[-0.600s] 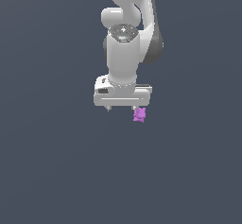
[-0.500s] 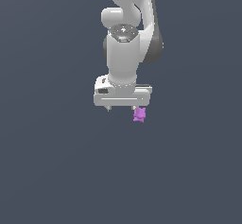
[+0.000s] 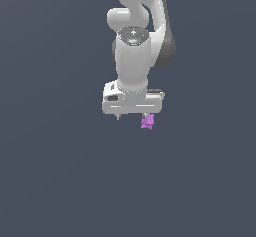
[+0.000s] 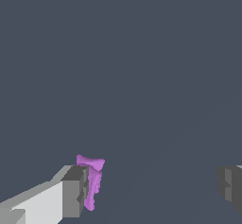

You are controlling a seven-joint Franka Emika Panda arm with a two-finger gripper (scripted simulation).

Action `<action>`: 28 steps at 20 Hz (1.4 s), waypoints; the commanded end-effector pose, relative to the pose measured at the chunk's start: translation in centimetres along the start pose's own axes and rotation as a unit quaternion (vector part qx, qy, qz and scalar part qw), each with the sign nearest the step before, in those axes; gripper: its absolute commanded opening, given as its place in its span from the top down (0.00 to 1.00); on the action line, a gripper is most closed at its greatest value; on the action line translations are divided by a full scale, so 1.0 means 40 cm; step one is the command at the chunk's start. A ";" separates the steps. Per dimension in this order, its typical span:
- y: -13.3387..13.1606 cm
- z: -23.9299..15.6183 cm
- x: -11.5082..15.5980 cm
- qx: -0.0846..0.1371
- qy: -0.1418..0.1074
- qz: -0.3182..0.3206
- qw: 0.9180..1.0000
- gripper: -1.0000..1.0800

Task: Pick up the object and move it to a goal position.

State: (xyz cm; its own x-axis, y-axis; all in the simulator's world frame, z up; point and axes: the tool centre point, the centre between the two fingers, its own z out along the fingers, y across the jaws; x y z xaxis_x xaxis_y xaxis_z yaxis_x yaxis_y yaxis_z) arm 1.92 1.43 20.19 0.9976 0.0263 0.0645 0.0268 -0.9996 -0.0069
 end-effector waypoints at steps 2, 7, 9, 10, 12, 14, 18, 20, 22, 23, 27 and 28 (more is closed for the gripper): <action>0.000 -0.002 0.002 0.001 0.000 -0.001 1.000 0.04; -0.017 0.019 -0.011 0.000 -0.002 0.006 1.000 0.04; -0.030 0.034 -0.021 0.000 -0.004 0.010 1.000 0.04; -0.038 0.043 -0.027 0.000 -0.005 0.013 1.000 0.04; -0.056 0.064 -0.041 0.000 -0.007 0.020 1.000 0.04; -0.077 0.089 -0.060 0.000 -0.010 0.028 1.000 0.04; -0.128 0.148 -0.110 -0.001 -0.017 0.047 0.999 0.04; -0.153 0.177 -0.137 -0.002 -0.021 0.057 0.998 0.04; -0.173 0.201 -0.162 -0.003 -0.024 0.066 0.998 0.04; -0.182 0.212 -0.174 -0.004 -0.025 0.070 0.997 0.04; -0.209 0.244 -0.210 -0.005 -0.029 0.082 0.996 0.04; -0.213 0.250 -0.217 -0.005 -0.030 0.084 0.996 0.04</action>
State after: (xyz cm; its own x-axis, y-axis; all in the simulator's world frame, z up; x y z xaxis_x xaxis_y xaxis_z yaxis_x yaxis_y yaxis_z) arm -5.87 9.53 10.14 0.9913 -0.1316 0.0058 -0.1316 -0.9913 -0.0027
